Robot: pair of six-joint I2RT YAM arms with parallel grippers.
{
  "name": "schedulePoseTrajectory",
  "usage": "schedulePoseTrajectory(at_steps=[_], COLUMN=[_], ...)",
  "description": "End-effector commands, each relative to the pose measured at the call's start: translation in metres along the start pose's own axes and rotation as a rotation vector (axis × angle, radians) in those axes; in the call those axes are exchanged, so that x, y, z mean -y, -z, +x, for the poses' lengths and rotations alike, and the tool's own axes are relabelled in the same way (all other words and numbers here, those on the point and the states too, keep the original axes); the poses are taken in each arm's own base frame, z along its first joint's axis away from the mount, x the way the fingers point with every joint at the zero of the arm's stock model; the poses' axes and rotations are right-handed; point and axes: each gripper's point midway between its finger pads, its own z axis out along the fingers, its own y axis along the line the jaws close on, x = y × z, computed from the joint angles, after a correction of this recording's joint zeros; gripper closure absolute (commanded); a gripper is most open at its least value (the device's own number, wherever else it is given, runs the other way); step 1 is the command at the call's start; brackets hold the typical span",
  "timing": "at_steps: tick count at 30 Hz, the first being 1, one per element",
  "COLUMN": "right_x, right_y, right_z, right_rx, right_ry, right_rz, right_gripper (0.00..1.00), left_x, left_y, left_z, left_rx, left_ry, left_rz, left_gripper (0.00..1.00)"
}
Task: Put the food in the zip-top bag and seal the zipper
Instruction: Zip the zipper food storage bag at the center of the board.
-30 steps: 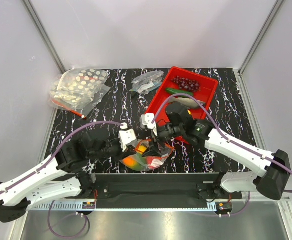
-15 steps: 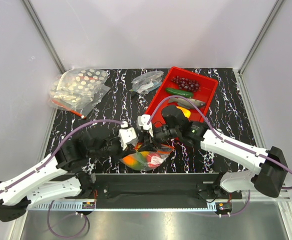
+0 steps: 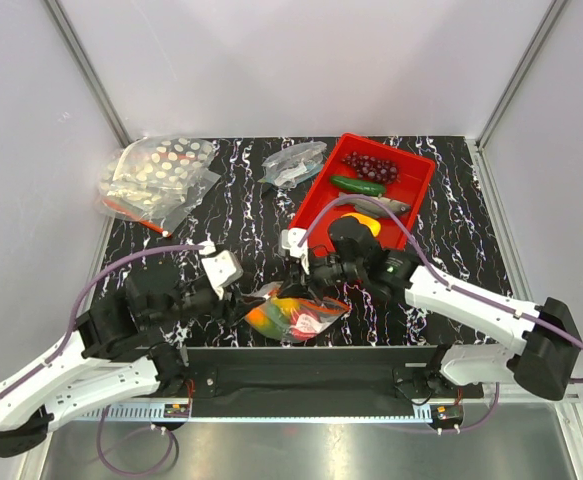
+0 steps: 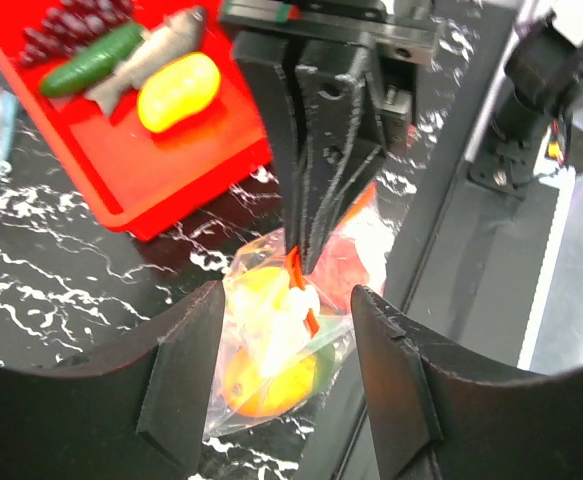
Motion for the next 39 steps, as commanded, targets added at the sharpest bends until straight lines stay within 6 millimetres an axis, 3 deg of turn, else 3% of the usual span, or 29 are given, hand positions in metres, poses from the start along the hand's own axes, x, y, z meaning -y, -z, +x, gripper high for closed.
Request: schedulePoseTrajectory(at_steps=[1, 6, 15, 20, 26, 27, 29, 32, 33, 35, 39], right_x=[0.001, 0.002, -0.008, -0.011, -0.016, -0.018, -0.019, -0.019, -0.022, -0.025, -0.027], right_y=[0.011, 0.016, 0.022, 0.024, 0.028, 0.028, 0.029, 0.03, 0.031, 0.03, 0.03], right_z=[-0.031, -0.037, -0.044, -0.044, -0.047, -0.048, -0.047, -0.045, -0.043, -0.042, -0.047], right_rx=[0.104, 0.149, 0.179, 0.184, 0.194, 0.196, 0.195, 0.191, 0.186, 0.182, 0.187], right_ry=[0.011, -0.049, -0.082, -0.082, -0.071, -0.061, -0.058, -0.044, -0.029, -0.008, 0.029], right_rz=[0.06, 0.097, 0.074, 0.066, 0.051, 0.042, 0.042, 0.045, 0.028, 0.009, -0.015], right_gripper=[1.0, 1.0, 1.0, 1.0, 1.0, 1.0, 1.0, 0.99, 0.93, 0.66, 0.61], left_x=[-0.012, -0.005, 0.007, 0.0, -0.003, -0.003, -0.004, -0.004, -0.004, 0.0, 0.005], left_y=[-0.004, -0.01, -0.017, -0.022, -0.022, -0.022, -0.022, -0.021, -0.02, -0.02, -0.022], left_z=[-0.014, -0.008, 0.004, 0.005, 0.003, 0.002, 0.0, -0.001, -0.002, -0.004, -0.005], left_rx=[0.08, 0.078, 0.051, 0.027, 0.036, 0.039, 0.042, 0.043, 0.048, 0.051, 0.05], left_ry=[0.016, -0.003, -0.088, -0.086, -0.083, -0.081, -0.081, -0.076, -0.078, -0.077, -0.076], left_rz=[-0.073, -0.025, 0.065, 0.032, 0.011, 0.009, 0.006, 0.005, 0.007, 0.03, 0.06], left_gripper=[0.41, 0.41, 0.51, 0.74, 0.82, 0.91, 0.99, 1.0, 1.0, 1.0, 1.0])
